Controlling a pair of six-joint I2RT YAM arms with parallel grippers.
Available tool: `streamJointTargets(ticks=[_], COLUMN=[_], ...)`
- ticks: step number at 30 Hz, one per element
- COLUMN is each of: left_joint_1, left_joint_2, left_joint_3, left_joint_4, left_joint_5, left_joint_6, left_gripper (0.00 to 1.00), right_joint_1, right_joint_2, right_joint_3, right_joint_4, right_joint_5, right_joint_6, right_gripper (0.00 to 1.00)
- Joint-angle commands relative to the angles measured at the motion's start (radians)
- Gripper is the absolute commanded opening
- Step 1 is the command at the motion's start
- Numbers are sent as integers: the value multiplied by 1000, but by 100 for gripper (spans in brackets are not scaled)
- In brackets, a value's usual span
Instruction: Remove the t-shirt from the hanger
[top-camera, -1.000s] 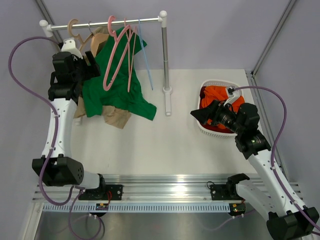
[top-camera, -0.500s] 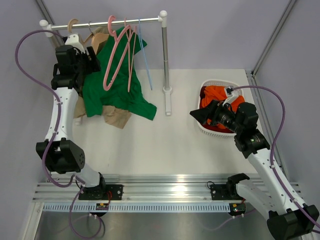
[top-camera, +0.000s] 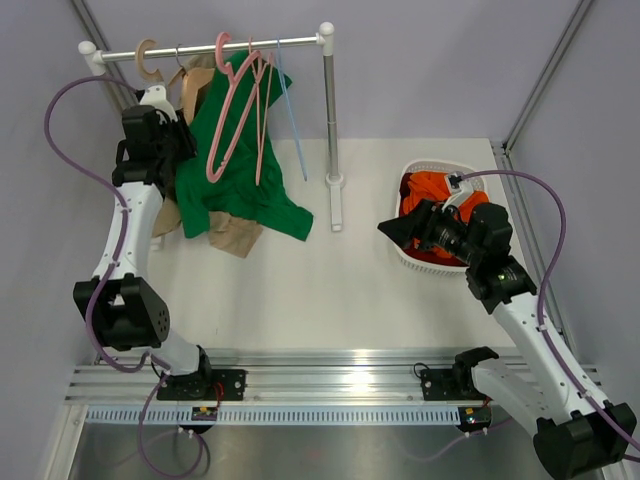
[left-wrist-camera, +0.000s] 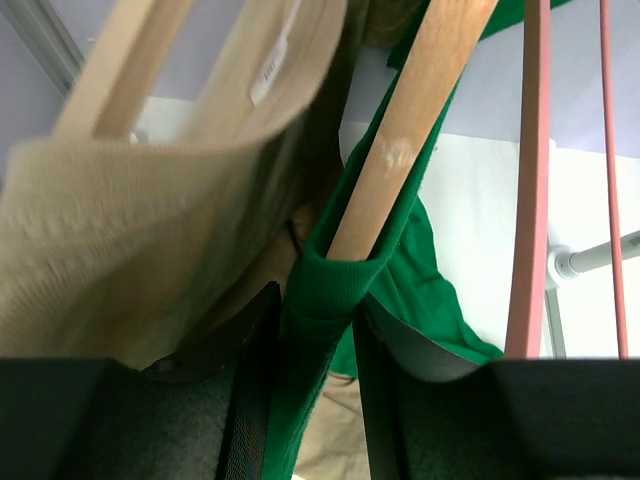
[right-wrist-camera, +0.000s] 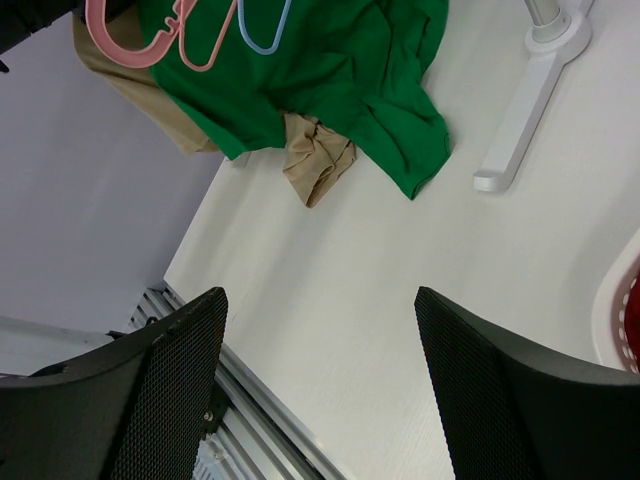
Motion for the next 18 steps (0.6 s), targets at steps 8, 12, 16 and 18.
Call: streamJointTargets(ticks=[8,12,16,18], left_joint_1=[6,5,6,5], left_joint_2=[-183,-225,-277,-309], left_joint_3=[-181,-145,-100,-83], left_joint_4=[122,120,119,119], left_joint_5=[-25,-26,-20,10], left_joint_6=[-27,-72,-103,-129], left_gripper=[0,0,0,0], right_joint_1=[49,98,176,202], right_joint_2=[16,22,51,71], right_joint_3=[42,83,155,185], right_joint_4=[29,20,5,-2], right_joint_5=[-10,19,51,73], right_joint_6=[4,4,-3,-14], right_gripper=[75,68,66,66])
